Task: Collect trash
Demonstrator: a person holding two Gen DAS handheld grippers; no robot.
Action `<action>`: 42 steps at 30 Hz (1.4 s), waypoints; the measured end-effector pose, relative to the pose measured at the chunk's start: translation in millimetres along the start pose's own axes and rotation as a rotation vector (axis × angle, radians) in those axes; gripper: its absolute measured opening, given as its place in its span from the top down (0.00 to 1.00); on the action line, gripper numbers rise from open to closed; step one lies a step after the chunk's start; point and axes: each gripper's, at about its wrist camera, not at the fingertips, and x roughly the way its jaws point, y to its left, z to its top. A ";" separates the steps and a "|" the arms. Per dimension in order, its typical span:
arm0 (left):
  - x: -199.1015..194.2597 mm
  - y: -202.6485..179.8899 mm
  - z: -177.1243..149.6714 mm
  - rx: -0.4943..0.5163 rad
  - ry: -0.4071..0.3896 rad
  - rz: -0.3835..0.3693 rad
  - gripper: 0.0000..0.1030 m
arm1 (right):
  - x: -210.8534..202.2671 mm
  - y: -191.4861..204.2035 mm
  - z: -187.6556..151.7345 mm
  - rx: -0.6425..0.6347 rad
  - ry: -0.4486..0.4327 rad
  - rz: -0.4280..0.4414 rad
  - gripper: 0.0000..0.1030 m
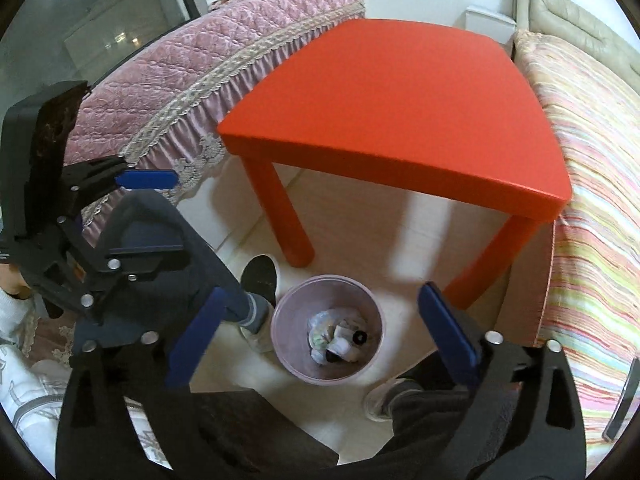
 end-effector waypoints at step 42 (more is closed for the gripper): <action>-48.1 54.4 91.4 -0.096 -0.214 0.127 0.07 | -56.8 -25.4 126.7 0.047 -0.240 -0.155 0.03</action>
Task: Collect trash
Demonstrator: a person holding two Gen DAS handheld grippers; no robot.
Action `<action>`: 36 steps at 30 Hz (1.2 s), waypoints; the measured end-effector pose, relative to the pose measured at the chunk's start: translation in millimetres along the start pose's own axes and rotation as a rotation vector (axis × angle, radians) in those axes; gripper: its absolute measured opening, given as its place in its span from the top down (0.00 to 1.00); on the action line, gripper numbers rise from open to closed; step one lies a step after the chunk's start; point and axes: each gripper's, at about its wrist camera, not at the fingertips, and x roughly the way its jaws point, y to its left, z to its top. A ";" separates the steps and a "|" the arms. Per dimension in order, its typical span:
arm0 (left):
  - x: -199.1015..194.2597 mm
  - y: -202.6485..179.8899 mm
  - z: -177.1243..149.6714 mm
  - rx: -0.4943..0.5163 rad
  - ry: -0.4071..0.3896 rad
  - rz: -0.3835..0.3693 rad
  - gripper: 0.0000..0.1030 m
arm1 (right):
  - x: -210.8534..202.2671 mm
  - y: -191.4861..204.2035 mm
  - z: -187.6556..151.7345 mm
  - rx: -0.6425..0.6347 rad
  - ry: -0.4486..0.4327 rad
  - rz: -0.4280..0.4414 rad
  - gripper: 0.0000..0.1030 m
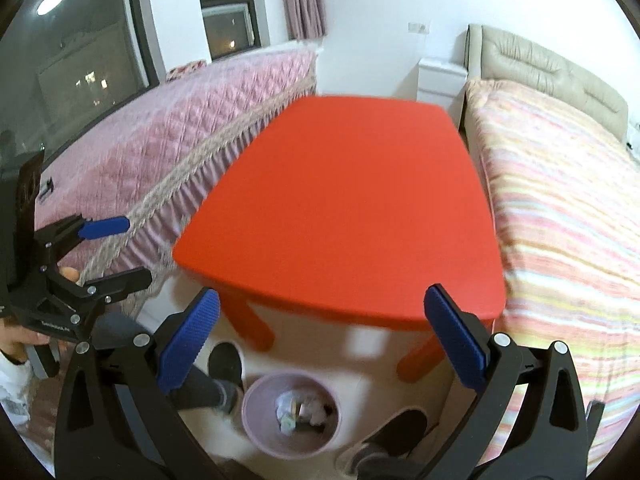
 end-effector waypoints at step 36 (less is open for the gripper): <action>-16.2 9.4 64.5 -0.013 -0.106 0.087 0.06 | -10.6 -0.6 56.5 -0.018 -0.085 -0.014 0.03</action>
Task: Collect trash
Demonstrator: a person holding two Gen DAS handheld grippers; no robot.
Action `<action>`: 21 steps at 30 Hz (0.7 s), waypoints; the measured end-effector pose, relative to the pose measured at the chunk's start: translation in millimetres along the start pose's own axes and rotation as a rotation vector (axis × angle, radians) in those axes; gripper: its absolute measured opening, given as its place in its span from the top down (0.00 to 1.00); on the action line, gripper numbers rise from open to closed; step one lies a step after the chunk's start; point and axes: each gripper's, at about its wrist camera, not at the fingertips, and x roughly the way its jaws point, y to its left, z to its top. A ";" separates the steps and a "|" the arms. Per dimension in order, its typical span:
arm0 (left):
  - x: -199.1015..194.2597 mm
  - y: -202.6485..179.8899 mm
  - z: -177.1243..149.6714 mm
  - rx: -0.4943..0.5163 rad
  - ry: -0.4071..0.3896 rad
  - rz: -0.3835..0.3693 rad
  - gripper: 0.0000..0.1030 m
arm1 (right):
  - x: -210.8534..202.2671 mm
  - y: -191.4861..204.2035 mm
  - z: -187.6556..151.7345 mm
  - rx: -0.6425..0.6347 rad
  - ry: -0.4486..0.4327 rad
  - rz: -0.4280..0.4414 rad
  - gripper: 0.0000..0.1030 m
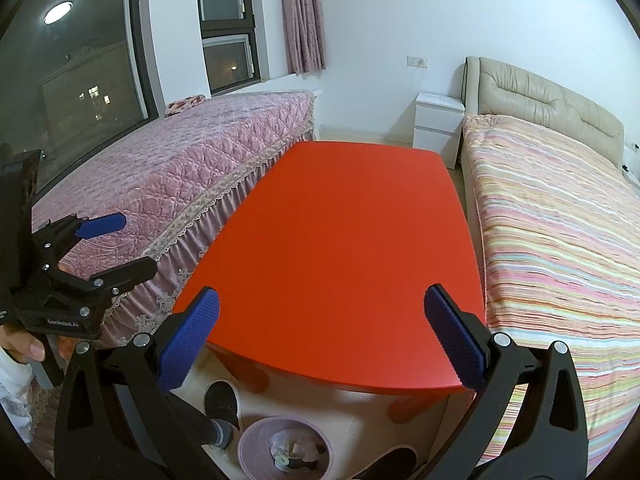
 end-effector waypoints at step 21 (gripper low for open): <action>0.4 1.2 0.8 0.002 0.006 -0.011 0.06 | 4.2 -0.1 -0.6 -0.001 0.005 -0.004 0.03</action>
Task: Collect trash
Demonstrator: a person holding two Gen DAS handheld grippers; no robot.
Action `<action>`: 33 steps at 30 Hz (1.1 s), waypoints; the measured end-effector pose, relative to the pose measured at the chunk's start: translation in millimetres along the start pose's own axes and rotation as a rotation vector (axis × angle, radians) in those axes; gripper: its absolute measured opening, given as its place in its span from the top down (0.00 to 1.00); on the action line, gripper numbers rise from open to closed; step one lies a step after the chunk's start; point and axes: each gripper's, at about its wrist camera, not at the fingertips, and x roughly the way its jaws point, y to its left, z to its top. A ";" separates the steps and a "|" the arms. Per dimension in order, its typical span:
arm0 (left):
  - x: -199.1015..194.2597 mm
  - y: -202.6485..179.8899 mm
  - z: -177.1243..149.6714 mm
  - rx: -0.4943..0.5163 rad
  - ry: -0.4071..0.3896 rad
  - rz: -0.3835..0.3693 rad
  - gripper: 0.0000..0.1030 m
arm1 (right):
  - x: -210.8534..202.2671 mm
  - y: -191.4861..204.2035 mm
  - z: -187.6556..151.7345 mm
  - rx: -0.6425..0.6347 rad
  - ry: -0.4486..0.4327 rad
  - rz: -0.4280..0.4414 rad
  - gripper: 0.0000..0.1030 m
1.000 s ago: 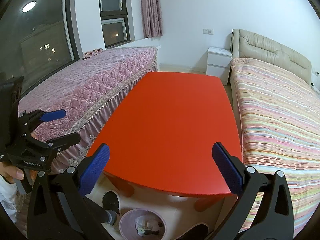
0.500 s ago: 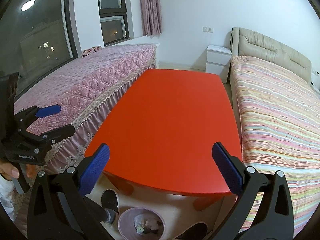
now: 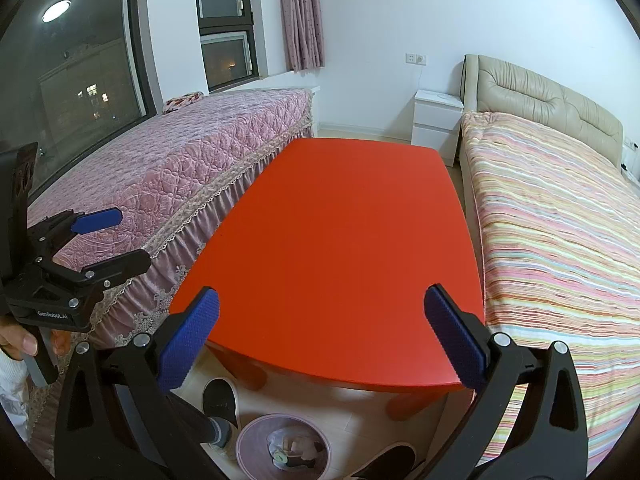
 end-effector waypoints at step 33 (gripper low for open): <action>5.4 1.4 -2.4 -0.001 0.018 -0.004 0.06 | 1.9 -0.3 -2.2 0.003 0.004 -0.002 0.03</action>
